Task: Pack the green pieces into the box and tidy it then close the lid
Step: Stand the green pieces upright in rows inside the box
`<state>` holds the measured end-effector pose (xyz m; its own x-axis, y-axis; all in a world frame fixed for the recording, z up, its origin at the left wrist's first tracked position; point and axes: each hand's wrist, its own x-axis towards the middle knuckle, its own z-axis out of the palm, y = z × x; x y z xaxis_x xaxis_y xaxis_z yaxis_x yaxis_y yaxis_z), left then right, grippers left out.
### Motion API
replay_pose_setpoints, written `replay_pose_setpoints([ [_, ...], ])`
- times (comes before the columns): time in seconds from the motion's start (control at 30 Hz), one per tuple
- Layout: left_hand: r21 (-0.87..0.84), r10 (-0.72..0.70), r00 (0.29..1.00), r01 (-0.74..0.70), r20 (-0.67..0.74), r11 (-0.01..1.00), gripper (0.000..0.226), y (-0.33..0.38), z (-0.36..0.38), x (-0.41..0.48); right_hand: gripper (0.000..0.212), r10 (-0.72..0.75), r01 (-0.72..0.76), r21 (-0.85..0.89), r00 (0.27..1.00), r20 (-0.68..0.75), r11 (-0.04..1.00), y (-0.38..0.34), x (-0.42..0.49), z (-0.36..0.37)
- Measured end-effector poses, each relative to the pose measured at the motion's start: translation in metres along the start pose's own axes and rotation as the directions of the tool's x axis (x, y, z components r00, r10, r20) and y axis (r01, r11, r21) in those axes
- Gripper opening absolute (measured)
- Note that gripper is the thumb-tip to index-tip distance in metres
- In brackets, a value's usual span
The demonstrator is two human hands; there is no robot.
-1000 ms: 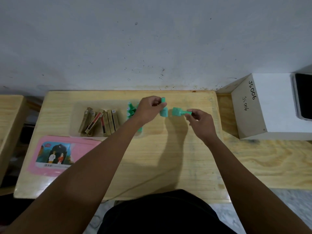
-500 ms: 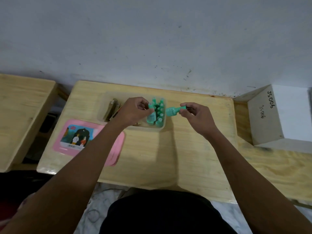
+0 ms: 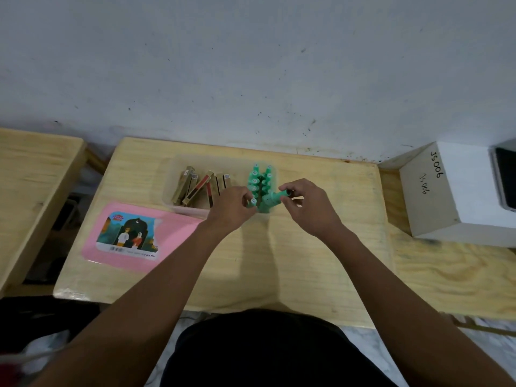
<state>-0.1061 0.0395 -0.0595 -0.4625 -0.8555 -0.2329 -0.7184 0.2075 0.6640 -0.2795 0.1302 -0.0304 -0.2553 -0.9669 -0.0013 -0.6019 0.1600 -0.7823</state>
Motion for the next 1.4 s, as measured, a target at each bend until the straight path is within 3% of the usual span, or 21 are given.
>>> replay_pose_setpoints([
  [0.3,0.044,-0.082,0.996,0.08,0.041,0.996,0.015,-0.008,0.009,0.016,0.024,-0.072,0.101,-0.207,0.987,0.146,0.973,0.003,0.005,0.017],
  [0.53,0.058,-0.105,0.99,0.1,0.097,0.993,0.014,-0.01,0.009,0.023,0.027,-0.033,0.116,-0.412,0.979,0.203,0.904,0.001,0.004,0.027],
  [0.77,-0.034,-0.146,0.975,0.154,0.169,0.988,0.018,-0.014,0.004,0.024,0.024,0.047,0.006,-0.409,0.992,0.119,0.913,0.0,0.008,0.035],
  [1.13,0.02,-0.076,0.991,0.075,0.106,0.997,0.018,-0.01,0.004,0.019,0.028,0.003,0.133,-0.54,0.97,0.244,0.831,-0.005,0.012,0.036],
  [1.4,-0.004,-0.104,0.988,0.105,0.111,0.994,0.015,-0.003,-0.001,0.018,0.024,0.082,0.033,-0.576,0.982,0.173,0.817,-0.004,0.016,0.049],
])
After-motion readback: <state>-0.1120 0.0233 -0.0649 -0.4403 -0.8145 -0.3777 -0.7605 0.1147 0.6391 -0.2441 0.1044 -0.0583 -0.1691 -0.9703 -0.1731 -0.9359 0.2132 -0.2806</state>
